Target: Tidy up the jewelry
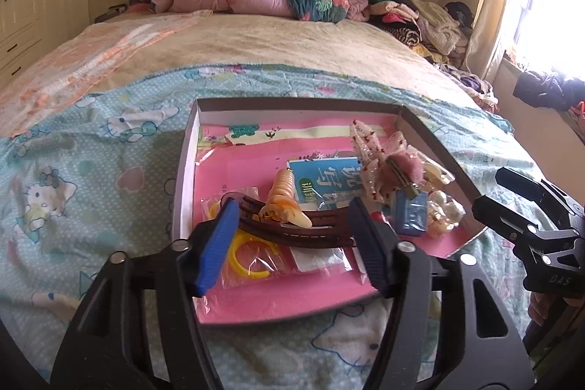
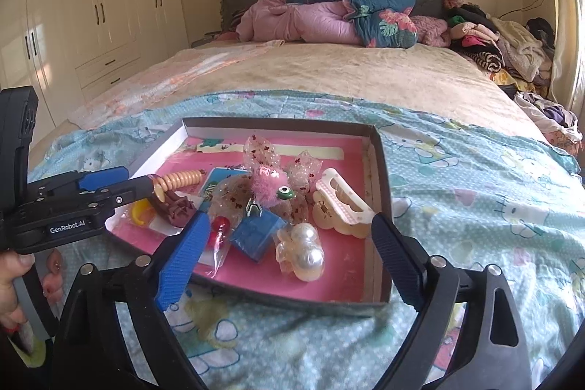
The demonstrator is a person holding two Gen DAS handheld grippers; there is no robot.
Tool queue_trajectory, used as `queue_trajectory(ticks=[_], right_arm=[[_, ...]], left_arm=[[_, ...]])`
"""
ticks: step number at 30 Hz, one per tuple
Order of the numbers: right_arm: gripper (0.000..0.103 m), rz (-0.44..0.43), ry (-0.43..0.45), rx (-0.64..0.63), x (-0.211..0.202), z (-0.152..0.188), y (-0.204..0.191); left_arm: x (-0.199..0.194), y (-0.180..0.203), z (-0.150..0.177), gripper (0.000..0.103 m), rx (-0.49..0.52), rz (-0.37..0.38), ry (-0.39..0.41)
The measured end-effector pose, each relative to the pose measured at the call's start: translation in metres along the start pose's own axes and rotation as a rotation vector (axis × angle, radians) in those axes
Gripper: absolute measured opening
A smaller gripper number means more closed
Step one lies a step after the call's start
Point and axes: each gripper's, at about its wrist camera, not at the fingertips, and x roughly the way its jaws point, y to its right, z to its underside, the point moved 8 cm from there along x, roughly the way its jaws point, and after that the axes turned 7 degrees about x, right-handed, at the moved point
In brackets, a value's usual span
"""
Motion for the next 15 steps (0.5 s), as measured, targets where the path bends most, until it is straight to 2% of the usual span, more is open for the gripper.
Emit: queue_trajectory(ticks=[4, 6, 15], right_arm=[[0.094, -0.001, 0.032, 0.0, -0.018, 0.0, -0.003], [0.095, -0.001, 0.05, -0.001, -0.029, 0.001, -0.004], [0.097, 0.0, 0.106, 0.008, -0.063, 0.009, -0.007]], left_arm=[[-0.02, 0.002, -0.001, 0.073, 0.003, -0.019, 0.035], [-0.031, 0.003, -0.001, 0.089, 0.0, -0.03, 0.058], [-0.069, 0.012, 0.01, 0.091, -0.005, -0.057, 0.104]])
